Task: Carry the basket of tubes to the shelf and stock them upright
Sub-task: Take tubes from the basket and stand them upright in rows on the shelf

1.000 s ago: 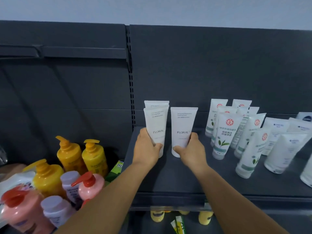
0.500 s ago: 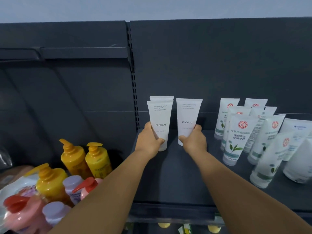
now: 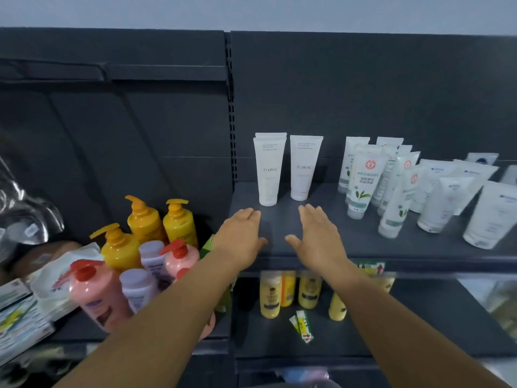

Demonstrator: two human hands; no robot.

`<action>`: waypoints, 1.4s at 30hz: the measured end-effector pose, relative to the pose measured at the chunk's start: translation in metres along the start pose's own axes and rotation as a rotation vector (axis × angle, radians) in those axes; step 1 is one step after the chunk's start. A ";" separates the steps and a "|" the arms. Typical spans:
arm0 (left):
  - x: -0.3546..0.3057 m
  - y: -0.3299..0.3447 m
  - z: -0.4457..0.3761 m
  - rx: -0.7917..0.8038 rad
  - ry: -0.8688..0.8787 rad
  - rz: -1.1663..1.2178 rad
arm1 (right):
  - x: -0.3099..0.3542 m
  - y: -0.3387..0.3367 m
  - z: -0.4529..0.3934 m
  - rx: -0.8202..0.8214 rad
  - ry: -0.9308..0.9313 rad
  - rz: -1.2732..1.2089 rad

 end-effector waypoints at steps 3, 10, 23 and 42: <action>-0.001 0.016 0.042 0.005 0.027 -0.073 | 0.014 0.018 0.052 0.031 -0.041 0.070; 0.012 0.086 0.126 0.083 0.033 -0.054 | 0.016 0.082 0.137 0.148 -0.013 0.096; 0.041 0.260 0.201 0.456 -0.107 0.053 | -0.032 0.238 0.214 0.501 0.095 0.056; 0.056 0.496 0.190 0.895 -0.303 0.073 | -0.113 0.455 0.232 1.049 0.322 0.025</action>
Point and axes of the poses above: each hand's wrist, its own z-axis away from the middle knuckle, its own y-axis out of the palm, x = y × z, the point moved 6 cm from there along -z, towards the middle knuckle, and after that the axes turned 10 degrees about x, right-handed, at the moved point
